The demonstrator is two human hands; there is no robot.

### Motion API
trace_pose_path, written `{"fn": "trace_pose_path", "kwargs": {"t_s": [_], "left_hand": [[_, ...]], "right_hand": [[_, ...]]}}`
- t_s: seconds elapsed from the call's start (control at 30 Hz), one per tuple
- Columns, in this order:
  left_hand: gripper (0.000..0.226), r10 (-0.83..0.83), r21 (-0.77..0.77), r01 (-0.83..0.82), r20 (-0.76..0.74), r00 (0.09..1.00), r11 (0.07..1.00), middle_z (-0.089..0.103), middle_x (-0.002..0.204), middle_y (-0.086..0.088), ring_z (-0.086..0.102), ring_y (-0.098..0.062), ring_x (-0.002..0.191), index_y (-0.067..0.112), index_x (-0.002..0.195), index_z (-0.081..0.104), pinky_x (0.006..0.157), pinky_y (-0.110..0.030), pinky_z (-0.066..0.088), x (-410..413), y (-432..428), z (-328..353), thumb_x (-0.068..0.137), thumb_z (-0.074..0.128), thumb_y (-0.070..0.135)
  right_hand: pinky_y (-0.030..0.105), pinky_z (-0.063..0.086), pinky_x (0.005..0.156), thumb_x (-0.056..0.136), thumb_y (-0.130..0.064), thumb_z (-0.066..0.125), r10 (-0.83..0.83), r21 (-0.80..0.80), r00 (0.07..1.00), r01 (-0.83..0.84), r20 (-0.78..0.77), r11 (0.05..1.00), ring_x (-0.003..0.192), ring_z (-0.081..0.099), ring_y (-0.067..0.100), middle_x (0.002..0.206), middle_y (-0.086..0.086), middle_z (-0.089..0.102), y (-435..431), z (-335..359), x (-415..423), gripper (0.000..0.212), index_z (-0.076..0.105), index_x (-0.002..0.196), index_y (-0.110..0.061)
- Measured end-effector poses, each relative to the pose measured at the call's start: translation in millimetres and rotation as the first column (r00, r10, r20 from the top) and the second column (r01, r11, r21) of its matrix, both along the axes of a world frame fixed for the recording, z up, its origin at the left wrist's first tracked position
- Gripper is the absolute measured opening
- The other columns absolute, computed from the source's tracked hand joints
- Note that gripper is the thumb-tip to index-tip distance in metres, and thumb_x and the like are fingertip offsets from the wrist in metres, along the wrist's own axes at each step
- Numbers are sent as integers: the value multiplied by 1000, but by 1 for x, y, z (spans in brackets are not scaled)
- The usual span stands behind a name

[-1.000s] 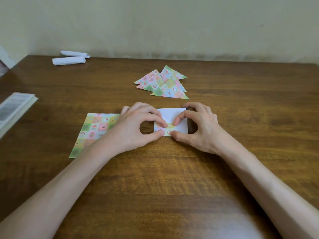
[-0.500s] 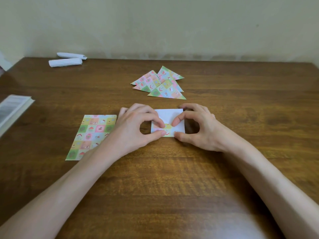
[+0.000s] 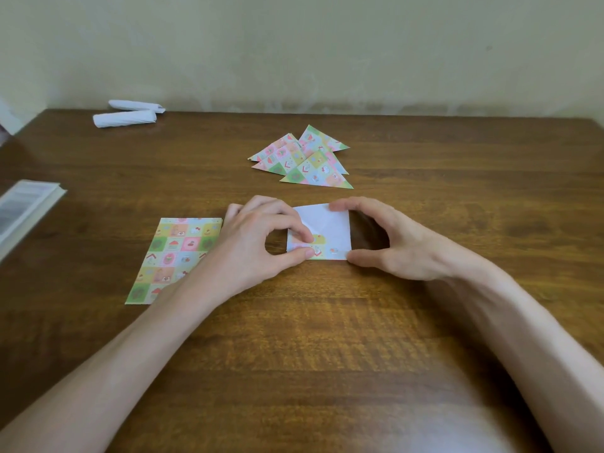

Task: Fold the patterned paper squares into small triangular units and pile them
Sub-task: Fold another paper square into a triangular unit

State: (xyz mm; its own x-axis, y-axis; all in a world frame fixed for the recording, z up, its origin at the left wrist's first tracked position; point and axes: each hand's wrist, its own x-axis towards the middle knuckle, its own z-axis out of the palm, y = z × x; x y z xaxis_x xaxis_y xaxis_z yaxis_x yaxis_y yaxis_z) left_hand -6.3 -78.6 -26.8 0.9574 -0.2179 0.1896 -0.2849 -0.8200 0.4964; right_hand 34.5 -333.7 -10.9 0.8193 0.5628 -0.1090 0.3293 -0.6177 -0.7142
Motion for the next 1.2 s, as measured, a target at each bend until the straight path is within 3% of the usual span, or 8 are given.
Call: {"fn": "trace_pose_path", "kwargs": {"t_s": [0.2,0.33,0.43,0.67,0.77,0.9,1.07,1.2], "left_hand": [[19,5,-1,-5,-5,1000,1000,61,115,27,40,3,127,44,98,75,99,-34,25,0,-1,0,85,74,57],[19,-20,-1,20,-1,1000,1000,61,116,29,40,4,126,44,101,76,101,-35,26,0,0,1,86,73,55],[14,-56,-1,56,30,998,998,63,115,31,41,6,124,44,104,77,100,-33,25,-1,1,0,92,71,45],[30,-96,-9,97,25,995,995,60,119,26,41,-2,125,48,105,78,97,-32,25,0,7,0,100,66,21],[17,-12,-33,14,37,999,999,58,110,22,45,-4,116,47,104,76,97,-33,30,1,9,1,95,73,33],[10,111,-64,-107,68,991,992,61,99,20,51,-3,103,41,94,73,93,-34,40,1,10,4,86,79,40],[13,-116,-136,126,77,990,983,69,91,18,66,-9,90,35,91,75,91,-38,47,-7,3,9,89,73,48],[35,-273,-68,278,72,959,958,71,95,21,66,-5,101,34,88,76,91,-35,43,-12,4,10,76,77,67]], "right_hand": [[46,25,125,86,-18,79,7,-23,1000,-7,7,1000,149,27,6,154,-22,39,2,-1,0,78,40,147,-46],[24,31,120,85,-2,75,20,146,1000,-20,0,989,140,42,-1,147,-16,53,-6,5,0,72,51,144,-36],[33,40,115,77,13,64,-37,178,992,15,123,984,137,48,5,138,-19,60,-10,4,2,72,63,133,-34],[52,43,107,91,-25,70,-36,43,881,18,473,999,139,45,9,137,-12,59,0,-6,-3,15,79,100,-35],[42,38,108,90,-22,76,32,32,884,-54,467,998,142,43,7,132,-17,63,-2,-2,-4,13,79,94,-34],[45,39,110,83,-18,79,122,23,915,-142,385,990,131,52,4,108,-22,72,-3,3,-8,20,79,92,-36],[36,48,100,86,-24,81,194,40,929,-217,314,975,111,61,10,93,-16,71,0,5,-12,17,80,96,-38],[28,51,86,88,-25,81,194,60,945,-217,263,974,99,63,14,85,-15,69,-2,6,-13,13,80,96,-35]]}}
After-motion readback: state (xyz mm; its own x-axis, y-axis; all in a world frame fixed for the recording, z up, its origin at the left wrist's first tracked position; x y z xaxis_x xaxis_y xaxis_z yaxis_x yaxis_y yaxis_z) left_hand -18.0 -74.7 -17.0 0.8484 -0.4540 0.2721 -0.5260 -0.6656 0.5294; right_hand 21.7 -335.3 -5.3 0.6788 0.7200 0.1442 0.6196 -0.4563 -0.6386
